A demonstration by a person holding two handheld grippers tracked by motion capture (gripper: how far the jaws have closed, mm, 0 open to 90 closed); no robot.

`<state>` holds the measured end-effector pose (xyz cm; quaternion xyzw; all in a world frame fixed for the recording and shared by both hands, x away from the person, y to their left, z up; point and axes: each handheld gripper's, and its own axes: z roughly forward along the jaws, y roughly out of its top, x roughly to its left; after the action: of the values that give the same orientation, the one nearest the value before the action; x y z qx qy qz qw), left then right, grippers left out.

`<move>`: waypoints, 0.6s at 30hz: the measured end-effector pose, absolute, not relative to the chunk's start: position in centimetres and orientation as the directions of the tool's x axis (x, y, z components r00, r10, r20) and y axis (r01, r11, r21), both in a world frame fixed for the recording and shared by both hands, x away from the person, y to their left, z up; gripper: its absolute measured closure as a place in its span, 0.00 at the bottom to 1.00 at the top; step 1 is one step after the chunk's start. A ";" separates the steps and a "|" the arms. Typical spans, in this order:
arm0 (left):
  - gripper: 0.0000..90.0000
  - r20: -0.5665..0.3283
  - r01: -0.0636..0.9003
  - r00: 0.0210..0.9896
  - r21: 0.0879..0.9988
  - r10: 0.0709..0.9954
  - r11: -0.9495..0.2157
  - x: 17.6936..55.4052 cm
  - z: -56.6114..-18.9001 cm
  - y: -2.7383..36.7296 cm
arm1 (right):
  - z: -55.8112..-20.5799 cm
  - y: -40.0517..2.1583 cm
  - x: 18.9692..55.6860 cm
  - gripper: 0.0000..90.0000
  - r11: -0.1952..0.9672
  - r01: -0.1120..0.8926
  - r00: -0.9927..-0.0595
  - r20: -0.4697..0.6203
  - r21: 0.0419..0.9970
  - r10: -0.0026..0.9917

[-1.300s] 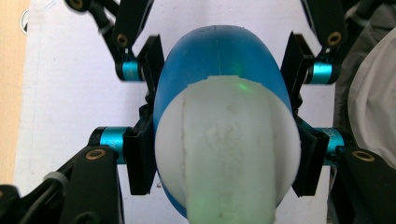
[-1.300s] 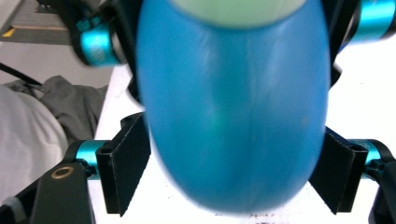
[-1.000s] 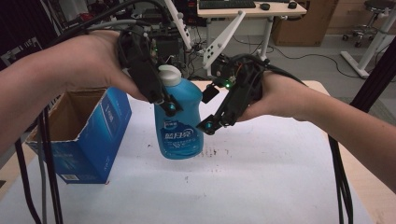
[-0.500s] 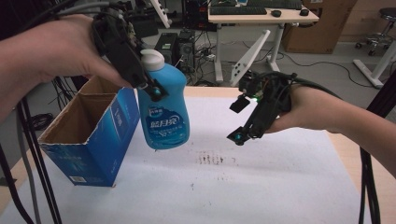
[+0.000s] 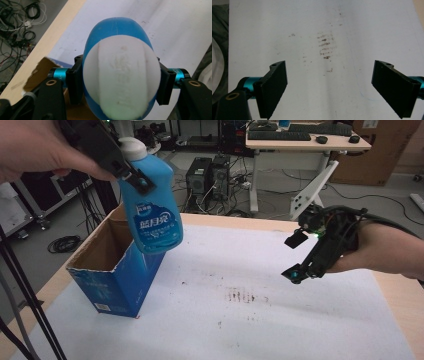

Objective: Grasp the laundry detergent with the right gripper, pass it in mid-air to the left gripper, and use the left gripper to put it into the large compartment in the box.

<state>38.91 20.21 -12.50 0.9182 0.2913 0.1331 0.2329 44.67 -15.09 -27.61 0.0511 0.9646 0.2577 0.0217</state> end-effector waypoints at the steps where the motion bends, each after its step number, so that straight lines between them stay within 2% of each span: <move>1: 0.42 0.112 0.481 0.786 0.507 0.608 -0.715 38.8 -12.3 20.6 | -27.6 -15.2 44.8 0.14 0.860 0.088 -0.993 -0.018 0.502 0.113; 18: 0.43 0.155 0.602 0.643 0.503 0.750 -0.620 37.1 -11.5 26.4 | -27.9 -16.2 45.7 0.14 0.857 0.113 -0.991 -0.007 0.502 0.135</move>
<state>37.11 26.44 -11.47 0.8823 0.3829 0.1779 0.2080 45.72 -16.18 -27.88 0.0644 0.9634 0.2593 0.0209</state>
